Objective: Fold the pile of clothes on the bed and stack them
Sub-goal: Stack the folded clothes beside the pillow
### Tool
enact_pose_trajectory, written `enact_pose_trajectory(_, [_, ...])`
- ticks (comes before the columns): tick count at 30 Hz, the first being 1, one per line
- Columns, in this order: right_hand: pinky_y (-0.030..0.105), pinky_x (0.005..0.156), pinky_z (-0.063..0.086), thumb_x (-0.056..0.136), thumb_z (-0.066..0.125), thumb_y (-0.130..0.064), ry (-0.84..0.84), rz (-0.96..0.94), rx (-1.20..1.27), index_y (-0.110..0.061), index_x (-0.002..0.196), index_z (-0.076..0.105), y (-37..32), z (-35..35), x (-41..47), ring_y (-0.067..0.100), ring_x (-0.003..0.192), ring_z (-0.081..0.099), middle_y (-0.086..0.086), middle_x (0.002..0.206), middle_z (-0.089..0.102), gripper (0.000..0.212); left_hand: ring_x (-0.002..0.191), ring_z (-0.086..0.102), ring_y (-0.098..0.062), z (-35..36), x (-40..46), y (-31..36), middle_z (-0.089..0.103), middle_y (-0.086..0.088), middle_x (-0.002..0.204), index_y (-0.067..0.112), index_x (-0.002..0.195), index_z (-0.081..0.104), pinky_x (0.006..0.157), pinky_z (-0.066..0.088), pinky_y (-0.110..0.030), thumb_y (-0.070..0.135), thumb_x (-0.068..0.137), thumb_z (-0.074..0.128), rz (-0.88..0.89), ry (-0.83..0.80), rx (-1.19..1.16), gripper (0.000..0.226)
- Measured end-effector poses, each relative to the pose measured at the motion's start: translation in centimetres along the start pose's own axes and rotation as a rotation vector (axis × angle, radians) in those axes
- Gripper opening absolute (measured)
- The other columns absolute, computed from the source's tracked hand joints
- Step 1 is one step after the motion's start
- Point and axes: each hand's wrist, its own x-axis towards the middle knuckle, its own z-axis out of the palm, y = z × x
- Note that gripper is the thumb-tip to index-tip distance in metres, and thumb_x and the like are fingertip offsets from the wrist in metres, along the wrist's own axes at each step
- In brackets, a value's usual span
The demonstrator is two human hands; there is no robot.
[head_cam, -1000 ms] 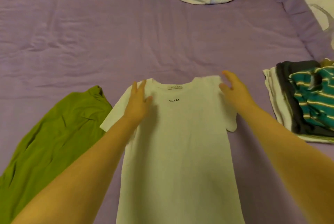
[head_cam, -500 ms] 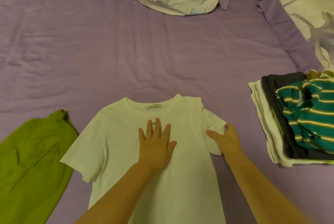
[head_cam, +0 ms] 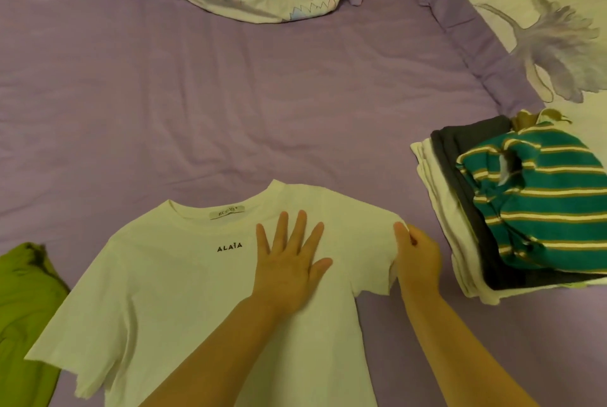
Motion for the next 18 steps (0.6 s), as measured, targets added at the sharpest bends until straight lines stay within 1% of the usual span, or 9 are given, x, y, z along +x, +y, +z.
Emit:
enact_pose_trajectory(3, [0.027,0.055,0.037,0.1,0.043,-0.027,0.025,0.02,-0.009,-0.007,0.08,0.056,0.2,-0.4,0.7,0.017,0.07,0.048,0.002,0.072,0.055,0.031,0.133,-0.042,-0.027,0.3,1.0,0.2,-0.045,0.005,0.143,0.042,0.132,-0.041,0.106,-0.028,-0.057,0.076,0.075,-0.019,-0.003,0.017,0.014,0.07])
enact_pose_trajectory(5, [0.029,0.069,0.042,0.097,0.047,-0.038,-0.024,0.105,-0.008,-0.017,0.112,0.053,0.1,-0.2,0.5,0.018,0.094,0.051,0.001,0.098,0.057,0.026,0.133,-0.042,-0.03,0.5,1.6,0.5,-0.046,0.002,0.143,0.042,0.134,-0.04,0.103,-0.029,-0.059,0.083,0.072,-0.012,0.002,0.013,0.016,0.079])
enact_pose_trajectory(6, [0.033,0.079,0.044,0.093,0.055,-0.041,-0.066,0.141,-0.056,-0.016,0.133,0.043,0.0,0.0,0.0,0.019,0.106,0.051,0.002,0.111,0.056,0.048,0.133,-0.042,-0.031,0.5,1.8,0.7,-0.047,0.001,0.143,0.041,0.134,-0.04,0.101,-0.03,-0.06,0.087,0.07,-0.008,0.002,0.005,0.022,0.085])
enact_pose_trajectory(7, [0.035,0.086,0.044,0.088,0.064,-0.037,-0.122,0.161,-0.126,-0.011,0.142,0.033,0.2,0.2,-0.5,0.023,0.115,0.051,0.006,0.124,0.054,0.068,0.133,-0.043,-0.032,0.4,1.9,0.8,-0.047,0.0,0.143,0.04,0.134,-0.041,0.1,-0.031,-0.061,0.09,0.067,-0.004,-0.002,-0.007,0.028,0.091])
enact_pose_trajectory(8, [0.036,0.088,0.044,0.085,0.07,-0.03,-0.159,0.153,-0.179,-0.007,0.143,0.03,0.6,0.2,-0.9,0.029,0.119,0.051,0.01,0.131,0.052,0.074,0.132,-0.044,-0.033,0.4,2.1,0.9,-0.048,-0.001,0.142,0.039,0.134,-0.042,0.099,-0.032,-0.062,0.093,0.064,-0.001,-0.008,-0.019,0.035,0.097])
enact_pose_trajectory(10, [0.031,0.084,0.044,0.084,0.07,-0.017,-0.146,0.151,-0.184,-0.005,0.136,0.04,0.8,0.1,-1.6,0.031,0.117,0.053,0.013,0.131,0.054,0.062,0.131,-0.045,-0.034,0.0,2.1,0.9,-0.05,-0.002,0.141,0.038,0.132,-0.044,0.098,-0.032,-0.062,0.096,0.061,0.006,0.0,-0.051,0.043,0.104])
enact_pose_trajectory(14, [0.012,0.064,0.044,0.088,0.064,-0.012,-0.201,0.056,-0.032,-0.014,0.131,0.05,-0.8,0.0,-2.2,0.017,0.102,0.058,0.001,0.117,0.06,0.045,0.132,-0.043,-0.03,-0.7,-0.3,0.1,-0.045,-0.001,0.144,0.036,0.135,-0.037,0.105,-0.026,-0.059,0.091,0.069,0.011,0.073,-0.091,0.018,0.099])
enact_pose_trajectory(16, [0.014,0.072,0.049,0.089,0.062,-0.008,-0.303,-0.001,0.021,-0.018,0.136,0.044,-2.4,1.1,-3.2,0.015,0.106,0.056,-0.002,0.122,0.057,0.051,0.137,-0.036,-0.027,-0.5,-3.2,-0.9,-0.034,0.004,0.15,0.037,0.141,-0.024,0.109,-0.025,-0.054,0.084,0.076,0.003,0.07,-0.067,-0.03,0.085])
enact_pose_trajectory(18, [0.029,0.088,0.052,0.09,0.061,-0.009,-0.422,-0.054,-0.021,-0.019,0.141,0.037,-3.5,2.6,-4.5,0.019,0.115,0.053,0.0,0.131,0.051,0.057,0.142,-0.026,-0.028,-0.1,-6.5,-2.2,-0.021,0.006,0.155,0.037,0.146,-0.012,0.111,-0.022,-0.054,0.076,0.084,0.002,0.013,-0.033,-0.062,0.075])
